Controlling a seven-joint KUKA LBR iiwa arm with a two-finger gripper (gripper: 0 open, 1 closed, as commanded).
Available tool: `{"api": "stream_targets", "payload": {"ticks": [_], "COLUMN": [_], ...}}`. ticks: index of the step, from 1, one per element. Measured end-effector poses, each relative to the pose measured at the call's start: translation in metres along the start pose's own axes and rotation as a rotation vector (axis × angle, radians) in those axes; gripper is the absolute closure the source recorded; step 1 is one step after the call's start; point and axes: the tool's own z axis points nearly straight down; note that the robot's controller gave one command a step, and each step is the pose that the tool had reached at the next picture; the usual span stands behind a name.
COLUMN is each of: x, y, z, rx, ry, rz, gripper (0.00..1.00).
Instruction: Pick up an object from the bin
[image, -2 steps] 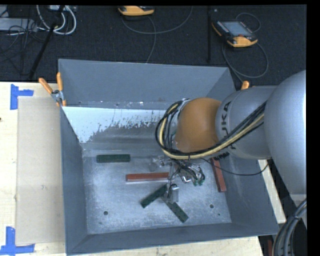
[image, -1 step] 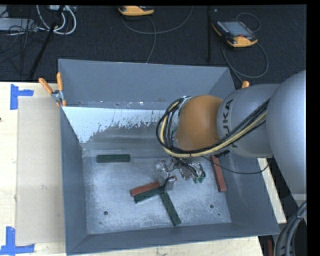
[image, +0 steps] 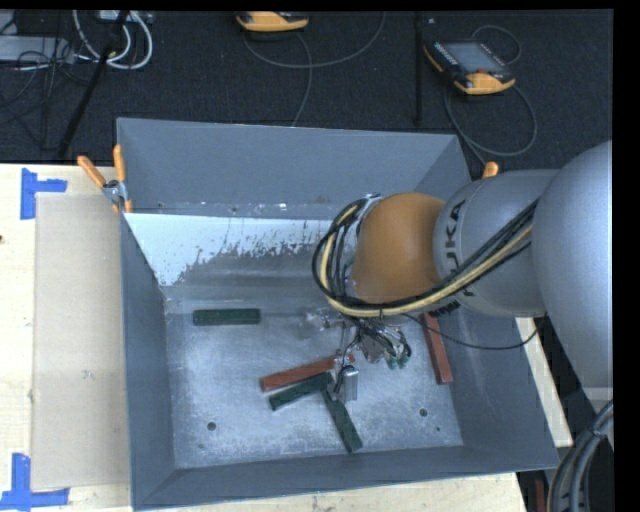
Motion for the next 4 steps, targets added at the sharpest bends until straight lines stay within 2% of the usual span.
{"api": "stream_targets", "payload": {"ticks": [1, 2, 3, 4], "x": [-0.001, 0.0, 0.005, 0.029], "y": [0.0, 0.0, 0.055, 0.05], "z": [-0.002, 0.0, -0.04, 0.007], "rx": [0.001, 0.0, -0.003, -0.001], "ry": [-0.004, 0.001, 0.001, 0.01], "rz": [-0.001, -0.002, 0.064, 0.086], "gripper": [1.0, 0.0, 0.0, 0.0]}}
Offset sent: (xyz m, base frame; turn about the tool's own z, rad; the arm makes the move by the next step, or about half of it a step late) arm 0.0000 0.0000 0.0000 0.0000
